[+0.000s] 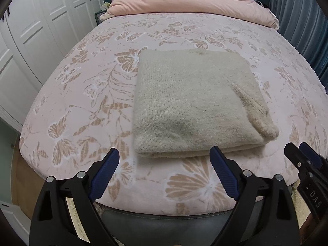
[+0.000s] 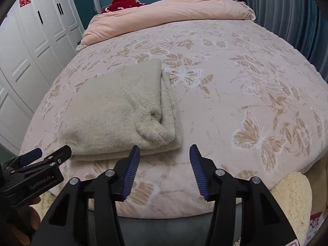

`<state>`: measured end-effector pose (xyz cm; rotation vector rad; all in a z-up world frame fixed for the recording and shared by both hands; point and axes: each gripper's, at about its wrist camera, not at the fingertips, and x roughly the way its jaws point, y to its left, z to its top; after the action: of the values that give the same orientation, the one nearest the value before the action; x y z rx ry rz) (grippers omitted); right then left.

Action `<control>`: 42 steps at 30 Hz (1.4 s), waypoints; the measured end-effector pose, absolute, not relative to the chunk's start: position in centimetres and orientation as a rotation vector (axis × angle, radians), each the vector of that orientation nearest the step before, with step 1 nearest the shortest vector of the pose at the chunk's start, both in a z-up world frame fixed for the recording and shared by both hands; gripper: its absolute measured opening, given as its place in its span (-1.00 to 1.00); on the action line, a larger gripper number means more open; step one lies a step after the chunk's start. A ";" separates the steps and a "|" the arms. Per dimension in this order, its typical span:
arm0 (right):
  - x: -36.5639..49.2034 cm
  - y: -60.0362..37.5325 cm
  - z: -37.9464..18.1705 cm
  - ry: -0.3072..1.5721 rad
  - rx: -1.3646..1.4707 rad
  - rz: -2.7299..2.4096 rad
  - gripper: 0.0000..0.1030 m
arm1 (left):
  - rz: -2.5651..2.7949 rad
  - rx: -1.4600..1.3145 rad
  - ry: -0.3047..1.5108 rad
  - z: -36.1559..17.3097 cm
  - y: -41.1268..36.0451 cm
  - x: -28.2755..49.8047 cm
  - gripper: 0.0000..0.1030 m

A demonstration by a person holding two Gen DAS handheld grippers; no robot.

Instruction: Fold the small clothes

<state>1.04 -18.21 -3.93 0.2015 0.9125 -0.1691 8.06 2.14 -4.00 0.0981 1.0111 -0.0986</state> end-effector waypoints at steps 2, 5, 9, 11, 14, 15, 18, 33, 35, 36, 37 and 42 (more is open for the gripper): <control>0.7 -18.4 -4.2 0.917 0.201 -0.177 0.06 | -0.091 0.101 0.998 -4.1 1.9 7.5 0.71; 0.0 -18.3 -4.5 0.914 0.185 -0.198 0.16 | -0.083 0.093 0.990 -4.4 1.8 6.9 0.75; -0.8 -17.9 -4.6 0.911 0.169 -0.198 0.23 | -0.072 0.103 0.974 -4.6 1.6 5.9 0.78; -1.1 -17.7 -4.6 0.909 0.164 -0.193 0.25 | -0.076 0.120 0.963 -4.5 1.3 5.6 0.79; -1.3 -17.2 -4.6 0.912 0.154 -0.177 0.27 | -0.075 0.140 0.938 -4.3 0.9 5.0 0.80; -1.4 -16.9 -4.6 0.911 0.144 -0.173 0.28 | -0.076 0.140 0.934 -4.2 0.8 4.9 0.81; -1.6 -16.4 -4.6 0.912 0.127 -0.167 0.29 | -0.079 0.132 0.937 -4.2 0.7 4.7 0.81; -1.7 -15.9 -4.7 0.922 0.114 -0.197 0.36 | -0.052 0.127 0.930 -4.9 1.2 4.0 0.82; -1.7 -15.9 -4.8 0.926 0.116 -0.201 0.36 | -0.043 0.124 0.932 -5.1 1.4 4.0 0.82; -1.6 -15.8 -4.9 0.927 0.116 -0.203 0.36 | -0.042 0.120 0.933 -5.2 1.6 4.1 0.82; -1.6 -15.8 -5.0 0.931 0.114 -0.203 0.36 | -0.038 0.116 0.936 -5.3 1.8 4.1 0.82; -1.3 -15.4 -5.3 0.942 0.109 -0.200 0.36 | -0.032 0.105 0.941 -5.8 2.2 4.2 0.82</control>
<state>-1.33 -15.42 -5.32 0.1095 0.9418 -0.1997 4.18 2.23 -5.80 0.1046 0.9411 -0.0320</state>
